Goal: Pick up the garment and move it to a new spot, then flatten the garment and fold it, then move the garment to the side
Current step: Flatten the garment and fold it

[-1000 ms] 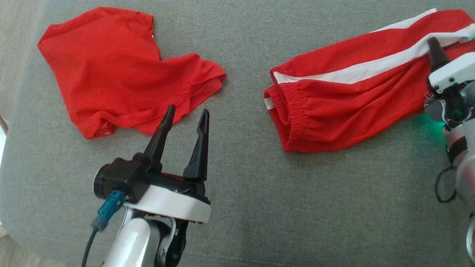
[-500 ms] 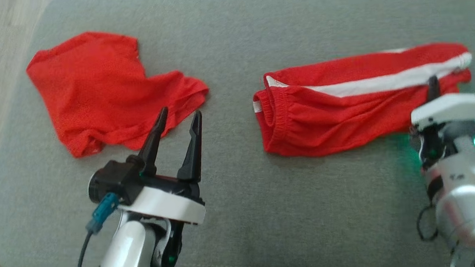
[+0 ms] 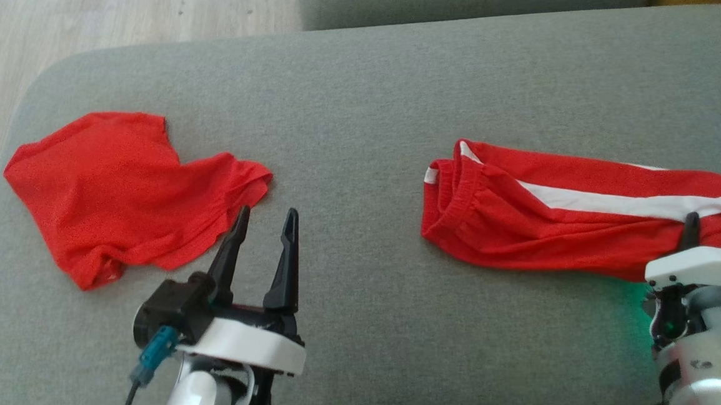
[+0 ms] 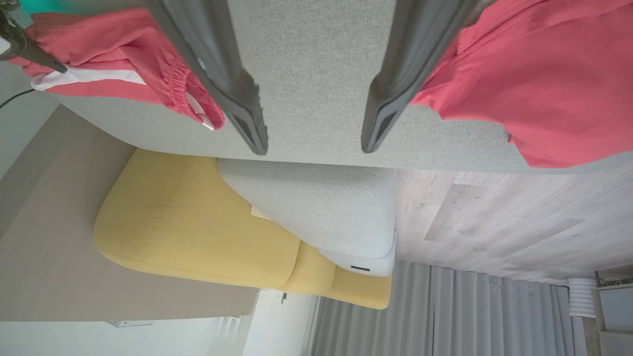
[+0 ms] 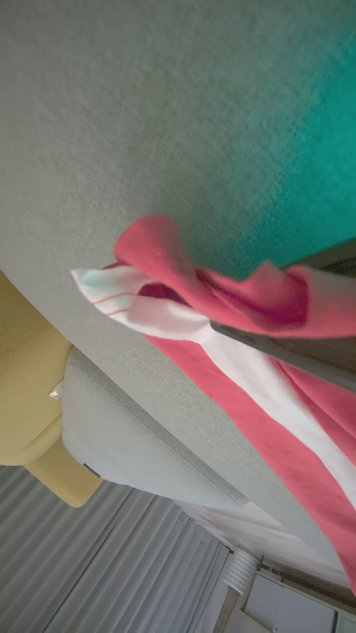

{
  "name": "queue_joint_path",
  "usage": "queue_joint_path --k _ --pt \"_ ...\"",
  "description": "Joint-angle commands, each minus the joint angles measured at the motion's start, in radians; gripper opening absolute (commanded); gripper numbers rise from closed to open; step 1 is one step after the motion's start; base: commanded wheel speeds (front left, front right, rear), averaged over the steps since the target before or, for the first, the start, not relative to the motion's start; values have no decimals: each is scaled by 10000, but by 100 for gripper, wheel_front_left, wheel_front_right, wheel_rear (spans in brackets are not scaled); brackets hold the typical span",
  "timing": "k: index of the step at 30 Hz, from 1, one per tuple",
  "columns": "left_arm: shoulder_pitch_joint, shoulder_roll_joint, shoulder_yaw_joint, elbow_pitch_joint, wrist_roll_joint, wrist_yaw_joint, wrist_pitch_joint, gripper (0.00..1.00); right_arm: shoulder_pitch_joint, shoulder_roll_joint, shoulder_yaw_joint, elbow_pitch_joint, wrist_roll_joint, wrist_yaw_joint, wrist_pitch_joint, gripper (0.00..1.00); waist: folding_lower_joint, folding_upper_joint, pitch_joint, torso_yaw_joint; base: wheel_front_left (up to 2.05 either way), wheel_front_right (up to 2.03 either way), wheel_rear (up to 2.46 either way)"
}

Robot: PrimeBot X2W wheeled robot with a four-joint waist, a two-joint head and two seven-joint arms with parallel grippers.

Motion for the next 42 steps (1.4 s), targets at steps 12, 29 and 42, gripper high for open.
queue_joint_path --k 12,29,42 --pt "39 26 543 -129 317 -277 -51 100 86 115 1318 -1383 644 50 -137 0 1 0 -379 -116 0 0 0" --pt "331 26 550 -130 134 -192 -51 100 811 117 5182 -3001 2755 50 -139 0 1 0 -890 615 0 0 0" --pt "266 26 518 -137 82 -178 -51 100 670 118 7378 -3174 3578 50 -139 0 1 0 -730 881 0 0 0"
